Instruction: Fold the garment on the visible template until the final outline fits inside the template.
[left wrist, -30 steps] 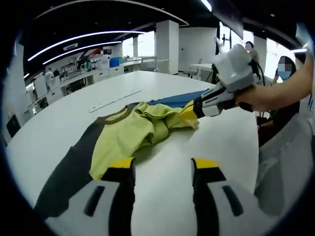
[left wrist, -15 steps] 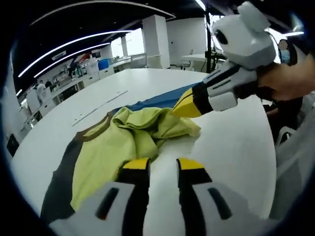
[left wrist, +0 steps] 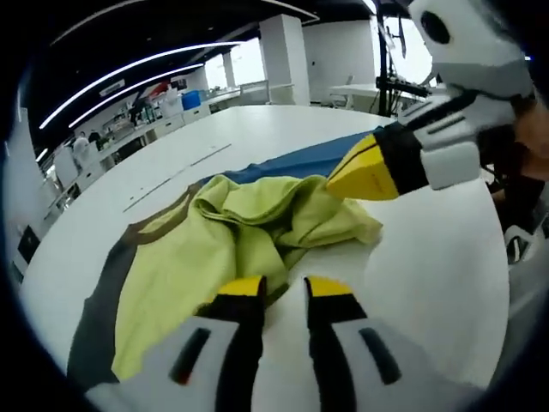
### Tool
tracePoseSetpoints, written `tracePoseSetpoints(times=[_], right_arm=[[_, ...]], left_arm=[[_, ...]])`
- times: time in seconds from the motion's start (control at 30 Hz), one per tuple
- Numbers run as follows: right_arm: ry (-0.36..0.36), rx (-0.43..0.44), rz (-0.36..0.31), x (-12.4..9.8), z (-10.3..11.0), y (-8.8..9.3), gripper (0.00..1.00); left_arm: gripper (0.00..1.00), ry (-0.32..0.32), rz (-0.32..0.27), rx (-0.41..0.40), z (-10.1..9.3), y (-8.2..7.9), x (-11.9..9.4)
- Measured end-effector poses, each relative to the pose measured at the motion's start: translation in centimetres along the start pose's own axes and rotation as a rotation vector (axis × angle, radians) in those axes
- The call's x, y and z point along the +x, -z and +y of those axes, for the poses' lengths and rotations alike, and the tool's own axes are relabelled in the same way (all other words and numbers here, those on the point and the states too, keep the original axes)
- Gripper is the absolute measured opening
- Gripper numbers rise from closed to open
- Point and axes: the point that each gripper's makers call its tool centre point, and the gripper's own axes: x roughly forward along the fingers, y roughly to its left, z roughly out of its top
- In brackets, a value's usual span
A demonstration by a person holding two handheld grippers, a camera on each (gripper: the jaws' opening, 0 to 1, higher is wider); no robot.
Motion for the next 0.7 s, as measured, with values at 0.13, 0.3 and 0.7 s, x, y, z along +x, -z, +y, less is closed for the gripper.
tracePoseSetpoints(times=[0.13, 0.3, 0.7], right_arm=[[-0.004, 0.007, 0.004, 0.1, 0.0, 0.3, 0.0], [-0.003, 0.014, 0.007, 0.0, -0.2, 0.8, 0.0], [-0.007, 0.022, 0.016, 0.1, -0.1, 1.5, 0.0]], left_arm=[[0.15, -0.008, 0.014, -0.006, 0.5, 0.1, 0.6], [0.12, -0.025, 0.038, 0.004, 0.7, 0.4, 1.0], [0.0, -0.058, 0.037, 0.031, 1.3, 0.7, 1.0]])
